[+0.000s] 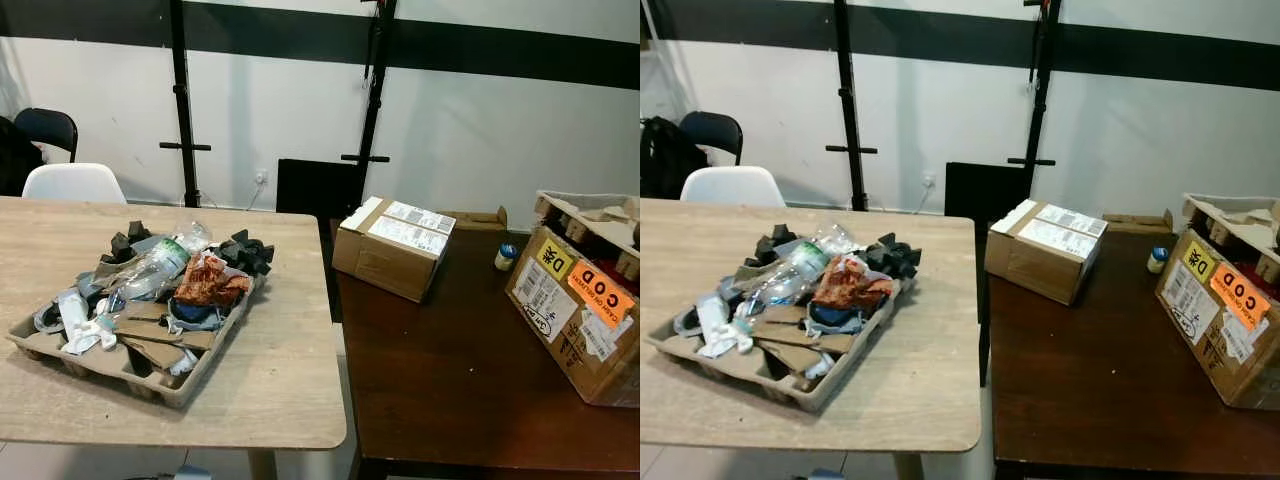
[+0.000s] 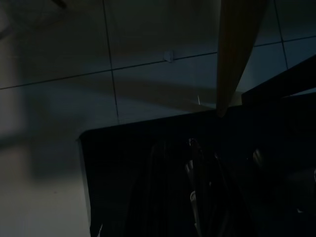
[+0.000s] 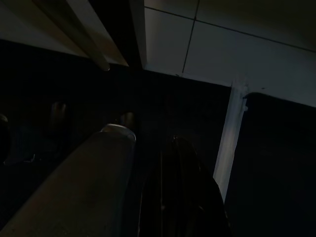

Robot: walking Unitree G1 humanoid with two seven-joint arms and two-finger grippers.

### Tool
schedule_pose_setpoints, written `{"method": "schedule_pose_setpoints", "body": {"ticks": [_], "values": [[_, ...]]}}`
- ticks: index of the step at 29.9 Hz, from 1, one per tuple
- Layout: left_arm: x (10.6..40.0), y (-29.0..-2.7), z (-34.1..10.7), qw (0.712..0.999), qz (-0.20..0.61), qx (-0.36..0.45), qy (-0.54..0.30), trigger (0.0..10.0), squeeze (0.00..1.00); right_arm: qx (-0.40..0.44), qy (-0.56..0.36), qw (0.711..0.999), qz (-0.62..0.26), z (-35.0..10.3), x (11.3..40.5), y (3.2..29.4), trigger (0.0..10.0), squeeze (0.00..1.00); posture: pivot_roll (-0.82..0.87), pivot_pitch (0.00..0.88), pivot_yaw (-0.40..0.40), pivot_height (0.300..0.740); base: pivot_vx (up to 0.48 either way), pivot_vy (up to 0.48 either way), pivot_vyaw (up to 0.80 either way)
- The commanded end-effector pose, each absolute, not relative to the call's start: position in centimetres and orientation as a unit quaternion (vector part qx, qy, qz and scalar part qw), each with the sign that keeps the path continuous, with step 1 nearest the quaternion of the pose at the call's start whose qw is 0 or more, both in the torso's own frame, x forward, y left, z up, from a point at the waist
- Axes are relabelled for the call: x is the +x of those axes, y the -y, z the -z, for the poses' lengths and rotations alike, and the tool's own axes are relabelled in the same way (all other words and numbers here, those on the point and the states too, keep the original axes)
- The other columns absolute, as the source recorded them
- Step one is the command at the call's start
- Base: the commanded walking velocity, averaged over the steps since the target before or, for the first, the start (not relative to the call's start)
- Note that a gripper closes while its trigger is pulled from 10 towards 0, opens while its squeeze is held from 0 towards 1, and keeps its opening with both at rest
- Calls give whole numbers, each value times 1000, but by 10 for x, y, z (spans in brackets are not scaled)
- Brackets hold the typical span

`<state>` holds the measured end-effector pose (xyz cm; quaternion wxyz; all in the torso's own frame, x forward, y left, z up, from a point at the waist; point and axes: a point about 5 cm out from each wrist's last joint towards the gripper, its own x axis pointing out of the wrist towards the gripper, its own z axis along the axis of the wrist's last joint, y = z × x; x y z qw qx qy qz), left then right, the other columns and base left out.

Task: Picking trash to rubbish bin

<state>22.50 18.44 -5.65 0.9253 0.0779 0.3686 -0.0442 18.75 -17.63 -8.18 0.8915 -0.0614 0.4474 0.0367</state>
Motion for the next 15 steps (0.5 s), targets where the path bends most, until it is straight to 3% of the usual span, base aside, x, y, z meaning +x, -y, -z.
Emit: {"method": "schedule_pose_setpoints", "body": {"ticks": [1,8,15], "values": [[219,-186,61,919,52,87,-382,10000,0,-63,-460,885,-32,85,182,179,10000,0,-24,71,-53,740,0,0,0],[220,-181,61,916,66,95,-383,10000,0,-63,-460,885,-32,84,183,180,10000,0,-25,70,-54,740,0,-411,0],[220,-185,60,919,47,78,-384,10000,0,-64,-456,887,-34,83,185,180,10000,0,-25,70,-57,740,0,0,0]]}}
